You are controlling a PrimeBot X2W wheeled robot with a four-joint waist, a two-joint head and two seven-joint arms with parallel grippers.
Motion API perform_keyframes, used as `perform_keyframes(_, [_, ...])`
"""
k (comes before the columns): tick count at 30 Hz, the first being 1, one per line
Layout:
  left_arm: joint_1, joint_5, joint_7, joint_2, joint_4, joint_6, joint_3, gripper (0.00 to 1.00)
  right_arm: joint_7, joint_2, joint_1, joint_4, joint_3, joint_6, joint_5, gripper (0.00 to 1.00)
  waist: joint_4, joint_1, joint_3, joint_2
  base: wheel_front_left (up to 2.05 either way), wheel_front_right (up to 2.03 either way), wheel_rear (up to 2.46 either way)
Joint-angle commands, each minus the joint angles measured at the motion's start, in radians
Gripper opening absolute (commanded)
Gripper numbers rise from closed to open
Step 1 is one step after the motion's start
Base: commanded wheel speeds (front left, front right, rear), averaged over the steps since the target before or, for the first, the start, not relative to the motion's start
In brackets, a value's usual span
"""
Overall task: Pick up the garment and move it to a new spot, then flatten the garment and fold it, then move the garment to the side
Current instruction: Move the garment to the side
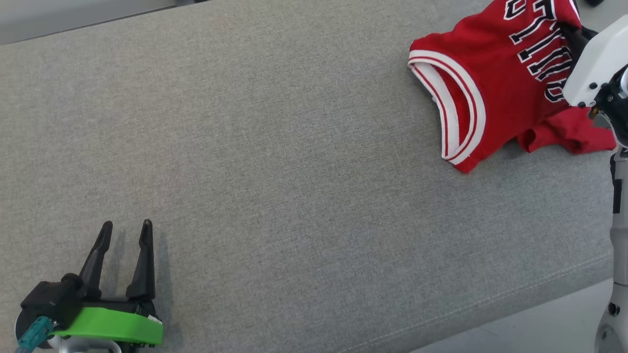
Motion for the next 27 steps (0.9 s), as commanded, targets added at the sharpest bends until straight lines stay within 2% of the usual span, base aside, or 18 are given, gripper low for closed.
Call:
perform_keyframes(1, [-0.008,-0.005,-0.002,0.004,-0.006,-0.003,0.006,1.00,0.009,-0.001,-0.014,-0.010,-0.009,0.000,-0.002,0.00,-0.010,-0.0001,0.007,-0.0001,0.00,0.00,0.00])
perform_keyframes(6, [-0.010,-0.001,-0.002,0.017,-0.017,-0.003,0.012,1.00,0.065,0.003,-0.011,-0.052,-0.072,0.000,-0.016,0.00,-0.029,-0.0001,0.023,-0.0001,0.00,0.00,0.00])
perform_keyframes(11, [-0.039,-0.011,-0.002,0.053,-0.028,-0.003,-0.021,1.00,0.087,-0.024,0.019,-0.037,-0.115,0.000,-0.072,0.00,-0.021,-0.0001,0.063,-0.0001,0.00,0.00,0.00])
perform_keyframes(20, [-0.080,-0.022,-0.002,0.123,-0.027,-0.003,-0.055,1.00,-0.110,-0.037,-0.009,0.096,-0.241,0.000,-0.261,0.00,0.044,-0.0001,0.148,-0.0001,0.00,0.00,0.00])
perform_keyframes(27, [-0.080,-0.032,-0.003,0.133,-0.026,-0.003,-0.050,1.00,-0.243,-0.060,-0.014,0.208,-0.318,0.000,-0.452,0.00,0.084,-0.0001,0.176,-0.0001,0.00,0.00,0.00])
